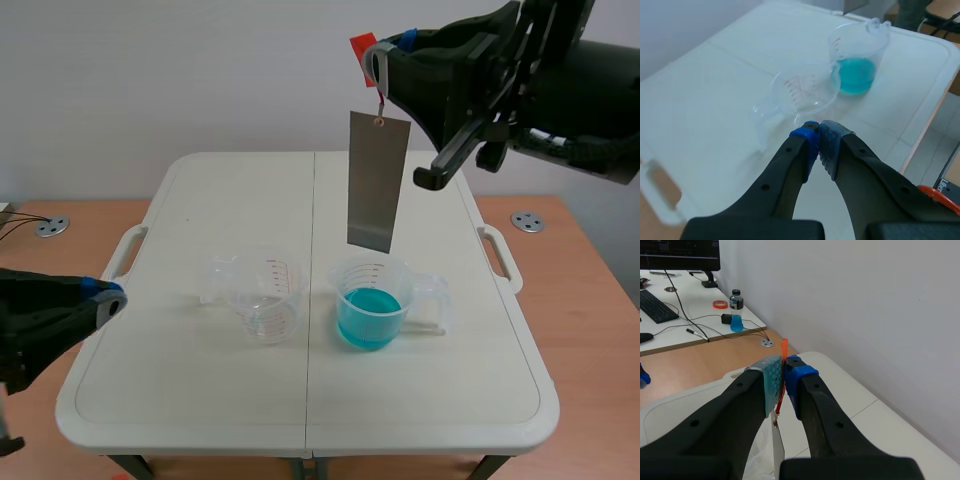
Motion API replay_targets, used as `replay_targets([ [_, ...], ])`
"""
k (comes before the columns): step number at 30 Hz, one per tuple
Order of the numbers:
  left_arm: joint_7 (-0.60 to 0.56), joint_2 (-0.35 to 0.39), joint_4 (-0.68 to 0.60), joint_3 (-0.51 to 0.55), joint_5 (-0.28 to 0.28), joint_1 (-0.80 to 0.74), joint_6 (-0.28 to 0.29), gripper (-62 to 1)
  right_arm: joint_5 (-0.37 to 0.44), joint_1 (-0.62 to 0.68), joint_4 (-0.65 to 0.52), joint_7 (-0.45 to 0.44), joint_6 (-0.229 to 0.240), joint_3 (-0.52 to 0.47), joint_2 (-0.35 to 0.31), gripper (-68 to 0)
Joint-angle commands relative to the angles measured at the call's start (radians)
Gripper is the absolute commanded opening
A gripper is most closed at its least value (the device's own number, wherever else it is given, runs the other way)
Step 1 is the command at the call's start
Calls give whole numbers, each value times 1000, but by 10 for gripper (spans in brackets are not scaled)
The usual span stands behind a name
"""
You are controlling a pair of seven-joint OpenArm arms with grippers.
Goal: Hold the metal plate by the orange handle, dip it into the blue solution, take it out and point at it, then put the plate back in the beaker on the left.
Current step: 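Raise the plate and point at it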
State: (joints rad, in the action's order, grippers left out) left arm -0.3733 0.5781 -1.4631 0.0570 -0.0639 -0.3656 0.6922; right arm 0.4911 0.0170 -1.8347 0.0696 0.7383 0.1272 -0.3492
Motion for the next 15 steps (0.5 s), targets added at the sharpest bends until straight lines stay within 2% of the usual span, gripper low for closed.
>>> replay_targets([
  [1,8,-32,-2,-7,14,38,4,-593,18,-11,-21,-15,7,-7,-8,-662],
  [4,69,-73,-2,-66,53,106,4,-593,18,-11,-21,-15,7,-7,-8,-662],
  [10,149,-139,-2,-175,89,200,4,-593,18,-11,-21,-10,7,-7,-8,-662],
  [15,193,-158,-2,-277,106,261,-1,-593,18,-11,-21,-7,7,-7,-8,-662],
])
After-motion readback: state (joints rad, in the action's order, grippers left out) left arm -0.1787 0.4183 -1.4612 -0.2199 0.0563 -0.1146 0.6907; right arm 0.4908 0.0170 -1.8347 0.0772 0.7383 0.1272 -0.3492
